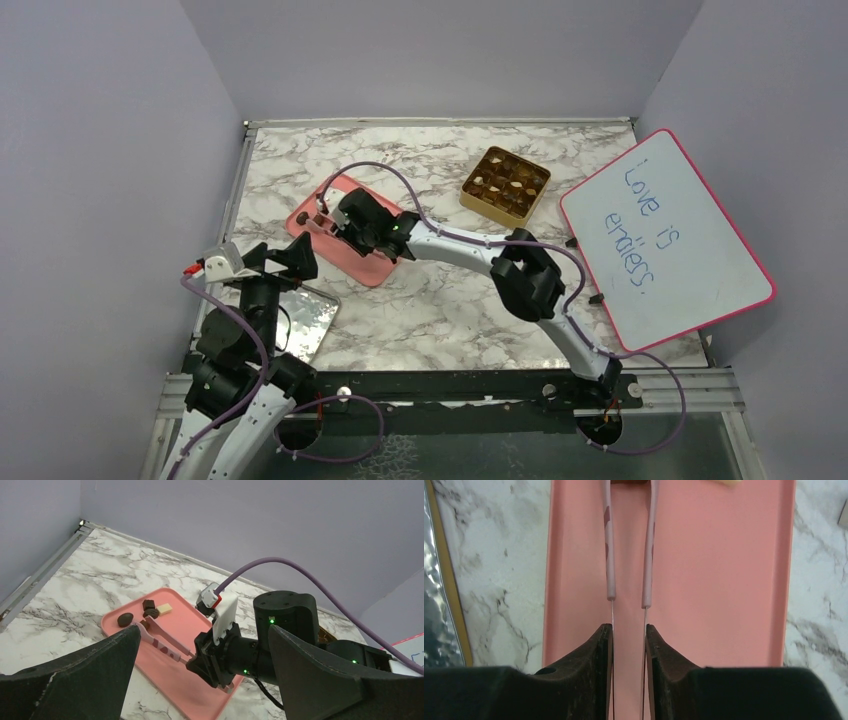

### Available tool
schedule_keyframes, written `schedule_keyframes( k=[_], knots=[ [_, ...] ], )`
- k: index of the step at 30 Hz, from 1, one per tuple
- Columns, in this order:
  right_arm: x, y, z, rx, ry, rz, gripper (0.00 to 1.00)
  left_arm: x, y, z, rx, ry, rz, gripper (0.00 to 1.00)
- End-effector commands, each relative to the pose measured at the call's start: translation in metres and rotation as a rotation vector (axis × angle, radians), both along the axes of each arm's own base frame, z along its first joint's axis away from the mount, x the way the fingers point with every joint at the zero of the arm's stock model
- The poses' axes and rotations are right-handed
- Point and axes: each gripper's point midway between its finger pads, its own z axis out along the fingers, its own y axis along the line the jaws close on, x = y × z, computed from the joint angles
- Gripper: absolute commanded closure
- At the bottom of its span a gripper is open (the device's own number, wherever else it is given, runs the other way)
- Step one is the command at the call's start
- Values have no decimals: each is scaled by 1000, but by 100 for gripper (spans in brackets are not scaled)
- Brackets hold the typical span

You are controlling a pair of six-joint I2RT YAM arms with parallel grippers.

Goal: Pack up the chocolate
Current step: Pick up the fake chocolate from the plate, then place the fake chocolate in the packing box.

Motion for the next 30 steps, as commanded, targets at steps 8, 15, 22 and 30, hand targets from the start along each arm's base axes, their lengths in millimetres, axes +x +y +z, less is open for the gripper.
schedule_keyframes(
  k=[8, 15, 22, 30],
  knots=[
    [-46, -82, 49, 36, 28, -112, 70, 4, -9, 1, 17, -4, -40, 1],
    [-73, -139, 63, 51, 69, -220, 70, 5, -13, 0, 21, 0, -55, 1],
    [-74, -194, 81, 8, 69, -390, 70, 13, -35, -10, 46, 48, -149, 1],
    [-39, -271, 110, 59, 77, -613, 69, 25, -59, -36, 124, 159, -247, 1]
  ],
)
